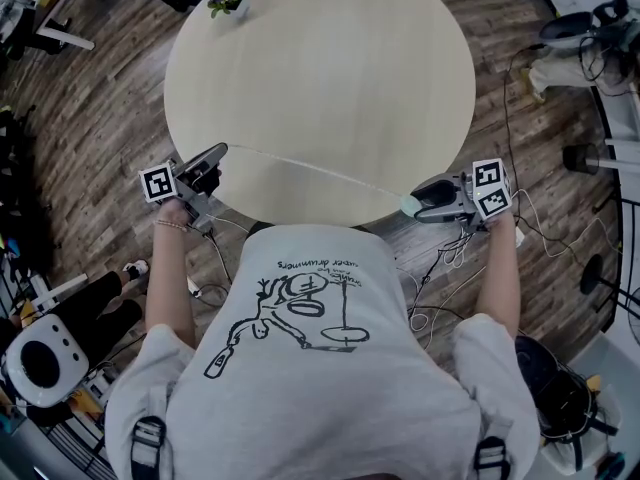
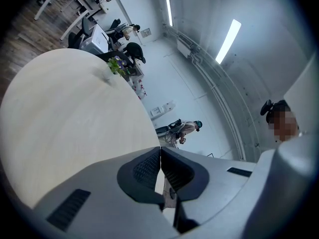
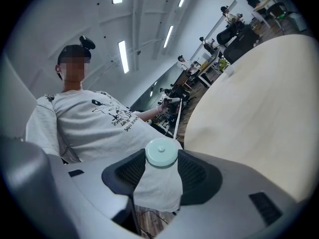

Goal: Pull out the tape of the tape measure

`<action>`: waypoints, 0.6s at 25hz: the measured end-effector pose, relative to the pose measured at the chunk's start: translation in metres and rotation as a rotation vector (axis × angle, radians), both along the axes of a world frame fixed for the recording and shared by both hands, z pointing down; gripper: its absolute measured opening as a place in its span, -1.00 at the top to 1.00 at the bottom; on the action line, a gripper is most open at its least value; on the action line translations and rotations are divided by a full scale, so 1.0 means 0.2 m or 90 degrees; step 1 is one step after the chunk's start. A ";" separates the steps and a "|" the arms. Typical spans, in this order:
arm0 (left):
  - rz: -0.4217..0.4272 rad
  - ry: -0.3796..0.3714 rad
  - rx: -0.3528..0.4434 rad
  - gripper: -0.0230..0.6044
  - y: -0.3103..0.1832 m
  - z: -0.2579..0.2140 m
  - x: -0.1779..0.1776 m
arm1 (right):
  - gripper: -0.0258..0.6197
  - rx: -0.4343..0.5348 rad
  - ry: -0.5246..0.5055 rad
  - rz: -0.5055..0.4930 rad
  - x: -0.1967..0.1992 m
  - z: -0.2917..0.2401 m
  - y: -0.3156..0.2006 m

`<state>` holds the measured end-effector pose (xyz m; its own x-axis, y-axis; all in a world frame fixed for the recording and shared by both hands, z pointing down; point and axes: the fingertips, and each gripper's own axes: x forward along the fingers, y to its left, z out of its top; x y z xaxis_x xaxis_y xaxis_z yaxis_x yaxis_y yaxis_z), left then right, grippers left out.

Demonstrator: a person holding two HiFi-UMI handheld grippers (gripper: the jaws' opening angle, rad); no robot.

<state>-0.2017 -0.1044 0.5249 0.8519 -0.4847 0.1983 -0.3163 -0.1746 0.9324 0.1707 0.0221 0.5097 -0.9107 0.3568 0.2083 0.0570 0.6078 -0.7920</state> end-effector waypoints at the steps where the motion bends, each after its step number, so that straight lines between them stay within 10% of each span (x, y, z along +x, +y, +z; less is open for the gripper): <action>1: -0.002 0.001 -0.004 0.85 0.00 0.01 0.00 | 0.26 0.009 0.013 0.012 0.00 0.02 -0.02; 15: 0.002 -0.014 -0.057 0.85 -0.02 0.23 0.07 | 0.26 0.056 0.187 0.142 -0.01 0.36 -0.28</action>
<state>-0.1879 -0.1083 0.5703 0.8484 -0.4619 0.2588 -0.3360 -0.0920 0.9373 0.1695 -0.0343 0.5824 -0.8609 0.1260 0.4929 -0.3056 0.6464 -0.6991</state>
